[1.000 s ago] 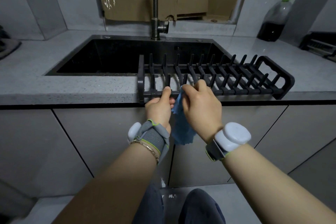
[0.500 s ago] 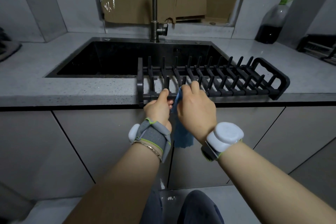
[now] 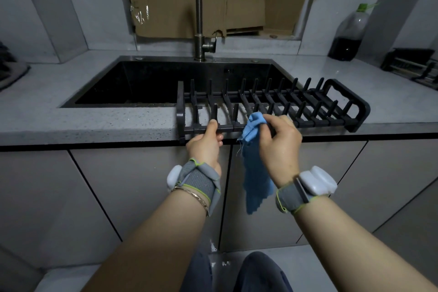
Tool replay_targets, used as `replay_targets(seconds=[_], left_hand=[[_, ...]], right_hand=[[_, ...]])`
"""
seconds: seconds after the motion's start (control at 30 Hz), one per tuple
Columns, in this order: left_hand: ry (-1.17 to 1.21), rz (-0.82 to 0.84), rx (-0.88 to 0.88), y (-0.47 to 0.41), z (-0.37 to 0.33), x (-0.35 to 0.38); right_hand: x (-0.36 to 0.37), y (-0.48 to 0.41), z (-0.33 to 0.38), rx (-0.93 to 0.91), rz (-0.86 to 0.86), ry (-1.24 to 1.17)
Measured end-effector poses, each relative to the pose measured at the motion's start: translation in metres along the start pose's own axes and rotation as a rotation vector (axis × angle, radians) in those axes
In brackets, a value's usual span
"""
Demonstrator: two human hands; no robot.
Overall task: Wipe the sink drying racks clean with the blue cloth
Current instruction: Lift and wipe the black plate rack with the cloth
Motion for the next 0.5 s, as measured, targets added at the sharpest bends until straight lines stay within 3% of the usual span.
replay_targets(seconds=[0.1, 0.33, 0.5], left_hand=[[-0.011, 0.004, 0.002, 0.001, 0.000, 0.000], [-0.042, 0.008, -0.001, 0.000, 0.001, 0.000], [-0.035, -0.014, -0.004, 0.003, 0.001, 0.000]], right_hand=[[0.012, 0.002, 0.001, -0.041, 0.123, 0.202], [0.018, 0.009, 0.008, -0.083, 0.218, 0.494], [0.015, 0.005, -0.003, -0.064, 0.267, 0.312]])
Point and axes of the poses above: each hand's wrist, its own y-axis away from the middle knuckle, its own x-axis out of the palm, z = x × y, the point moved 5 cm from there along -y, towards the middle knuckle, and after that the axes turned 2 degrees about z, right-handed, at the moved point
